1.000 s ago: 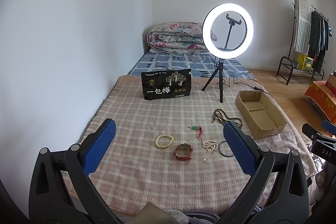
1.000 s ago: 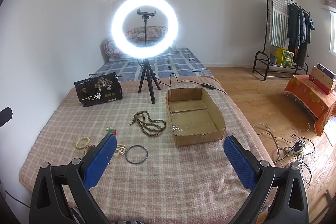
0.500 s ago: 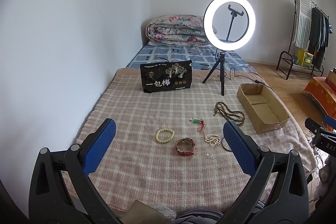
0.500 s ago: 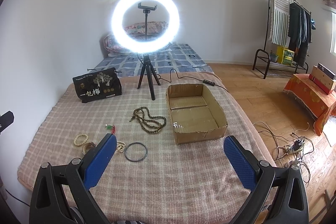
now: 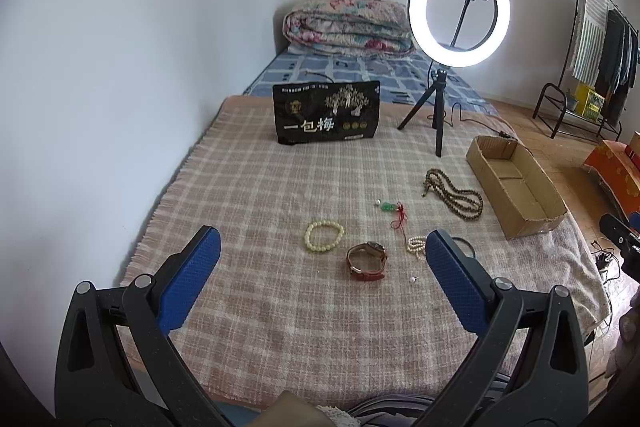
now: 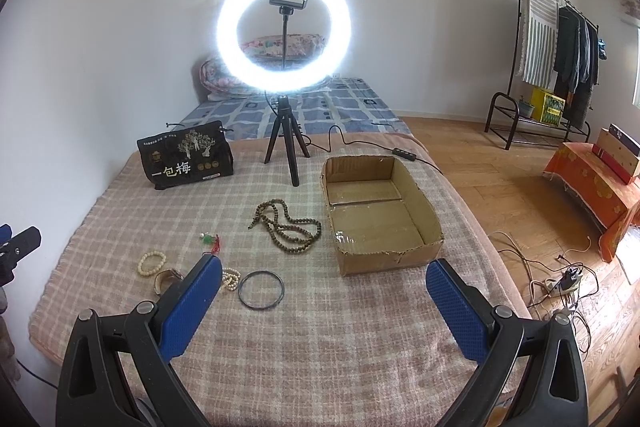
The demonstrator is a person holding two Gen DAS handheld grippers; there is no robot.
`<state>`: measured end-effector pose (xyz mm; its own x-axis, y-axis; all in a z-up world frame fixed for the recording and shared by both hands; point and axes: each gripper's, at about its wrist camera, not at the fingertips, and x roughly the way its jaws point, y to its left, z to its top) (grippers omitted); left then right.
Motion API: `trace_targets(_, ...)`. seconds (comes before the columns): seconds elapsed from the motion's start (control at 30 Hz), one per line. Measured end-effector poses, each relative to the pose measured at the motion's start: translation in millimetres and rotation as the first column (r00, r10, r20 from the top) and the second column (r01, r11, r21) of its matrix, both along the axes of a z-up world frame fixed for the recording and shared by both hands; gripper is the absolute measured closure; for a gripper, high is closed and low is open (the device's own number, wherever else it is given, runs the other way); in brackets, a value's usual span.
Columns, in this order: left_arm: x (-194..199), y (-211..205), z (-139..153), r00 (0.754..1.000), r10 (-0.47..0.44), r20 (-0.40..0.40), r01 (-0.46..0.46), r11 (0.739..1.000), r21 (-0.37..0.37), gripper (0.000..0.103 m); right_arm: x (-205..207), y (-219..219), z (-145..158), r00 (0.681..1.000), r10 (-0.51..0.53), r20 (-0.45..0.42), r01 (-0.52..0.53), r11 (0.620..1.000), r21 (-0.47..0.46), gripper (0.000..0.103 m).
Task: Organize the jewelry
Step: 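Grasp the red-strap watch with the left tool while the right tool grasps the blue bangle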
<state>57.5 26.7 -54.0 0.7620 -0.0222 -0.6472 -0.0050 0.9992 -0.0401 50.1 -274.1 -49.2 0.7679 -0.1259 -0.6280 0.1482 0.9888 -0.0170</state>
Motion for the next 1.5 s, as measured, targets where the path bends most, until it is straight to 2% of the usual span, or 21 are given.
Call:
trace_targets(0.17,19,16,-19,0.997,0.001,-0.079,-0.001,1.000,-0.007,0.000,12,-7,-16,0.999,0.005,-0.034,-0.005,1.000,0.002,0.000)
trace_targets(0.4,39,33,-55,0.991,0.018,-0.133,-0.012,0.999,0.042,0.000,34,-22,-51,0.995,-0.012,-0.094,0.009,0.999,-0.034,0.000)
trace_targets(0.63,57,27,-87,0.985,-0.008,-0.171,0.025,0.995,0.099,0.000,55,-23,-87,0.984,0.061,-0.165,-0.064,0.998,-0.011,0.000)
trace_targets(0.7,63,23,-94,0.980,-0.024,-0.198,0.043,0.995,0.090,0.000,61,-20,-96,0.978,0.086,-0.188,-0.090,0.996,-0.014,0.000)
trace_targets(0.87,77,14,-109,0.970,-0.057,-0.234,0.060,0.998,0.005,0.000,75,-11,-118,0.961,0.141,-0.240,-0.139,0.990,0.025,0.000)
trace_targets(1.07,96,-2,-123,0.962,-0.096,-0.257,0.086,0.995,-0.049,0.011,88,4,-135,0.944,0.197,-0.263,-0.195,0.980,0.033,0.000)
trace_targets(1.13,104,-6,-132,0.954,-0.102,-0.283,0.087,0.994,-0.065,0.024,92,8,-141,0.938,0.212,-0.275,-0.211,0.977,0.034,0.000)
trace_targets(1.2,112,-8,-142,0.945,-0.106,-0.308,0.086,0.993,-0.079,0.030,95,11,-146,0.932,0.232,-0.280,-0.228,0.973,0.047,0.000)
trace_targets(1.27,120,-11,-151,0.937,-0.109,-0.332,0.083,0.992,-0.091,0.031,99,13,-152,0.927,0.244,-0.285,-0.237,0.970,0.058,0.000)
trace_targets(1.33,125,-13,-161,0.926,-0.119,-0.360,0.085,0.990,-0.109,0.041,102,15,-157,0.923,0.257,-0.287,-0.248,0.966,0.066,0.000)
trace_targets(1.4,131,-14,-170,0.915,-0.120,-0.386,0.077,0.989,-0.124,0.047,105,19,-162,0.917,0.274,-0.290,-0.265,0.962,0.070,0.000)
trace_targets(1.5,137,-14,-181,0.903,-0.125,-0.410,0.070,0.987,-0.145,0.047,110,26,-171,0.903,0.303,-0.304,-0.296,0.953,0.069,0.000)
